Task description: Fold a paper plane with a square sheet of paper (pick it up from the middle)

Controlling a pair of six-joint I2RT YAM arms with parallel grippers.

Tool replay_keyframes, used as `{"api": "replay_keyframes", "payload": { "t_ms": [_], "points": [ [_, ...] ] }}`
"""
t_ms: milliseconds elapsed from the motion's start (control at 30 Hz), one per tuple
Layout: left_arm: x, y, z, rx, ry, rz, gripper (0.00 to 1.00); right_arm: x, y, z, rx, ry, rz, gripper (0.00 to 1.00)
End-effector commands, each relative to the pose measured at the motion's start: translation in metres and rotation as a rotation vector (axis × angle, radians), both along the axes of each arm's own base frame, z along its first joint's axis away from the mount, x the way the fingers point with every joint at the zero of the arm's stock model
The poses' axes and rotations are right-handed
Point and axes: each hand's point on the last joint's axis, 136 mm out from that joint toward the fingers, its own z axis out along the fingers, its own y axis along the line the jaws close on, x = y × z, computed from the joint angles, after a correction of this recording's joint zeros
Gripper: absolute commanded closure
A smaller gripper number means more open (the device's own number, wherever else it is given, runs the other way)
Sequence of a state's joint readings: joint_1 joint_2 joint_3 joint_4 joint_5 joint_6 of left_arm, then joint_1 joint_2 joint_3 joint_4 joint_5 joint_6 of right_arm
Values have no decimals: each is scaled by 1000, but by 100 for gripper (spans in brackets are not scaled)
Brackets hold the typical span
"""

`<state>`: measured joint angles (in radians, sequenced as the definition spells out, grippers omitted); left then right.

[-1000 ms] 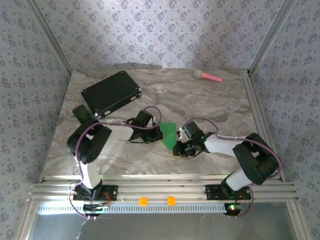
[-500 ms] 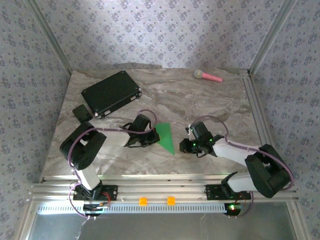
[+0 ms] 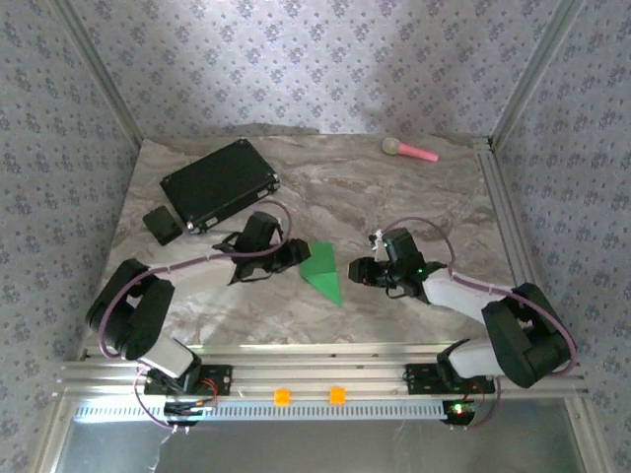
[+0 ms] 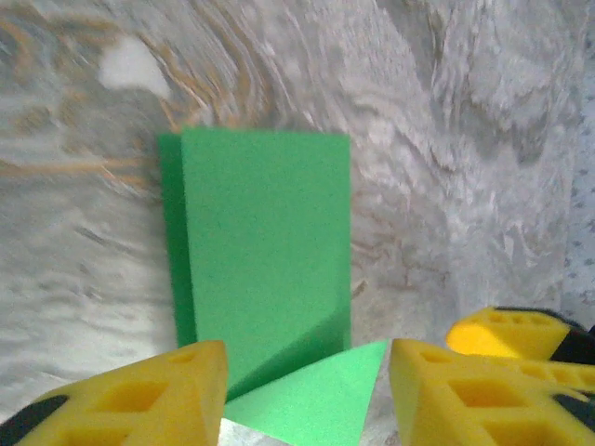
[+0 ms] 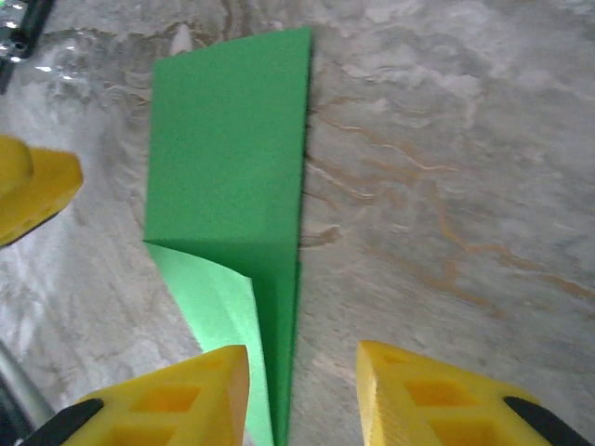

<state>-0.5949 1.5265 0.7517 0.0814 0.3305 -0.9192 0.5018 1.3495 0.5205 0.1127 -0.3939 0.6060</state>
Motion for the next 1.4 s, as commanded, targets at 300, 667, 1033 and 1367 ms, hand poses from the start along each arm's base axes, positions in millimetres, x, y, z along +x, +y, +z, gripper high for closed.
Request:
{"api": "replay_keyframes", "payload": {
  "t_ms": [300,667,1033,1367],
  "points": [
    [-5,-14,-20,-162,132,-144,49,2,19,1,56,15,52,60],
    [-7,-18,-40,-184,197,-171,66,-2,24,-12,53,67,48,60],
    [-3,-26,-29,-229,183,-208,68,-3,28,-19,47,95,68,62],
    [1,-29,-26,-259,188,-230,66,-6,34,-30,26,151,96,66]
  ]
}}
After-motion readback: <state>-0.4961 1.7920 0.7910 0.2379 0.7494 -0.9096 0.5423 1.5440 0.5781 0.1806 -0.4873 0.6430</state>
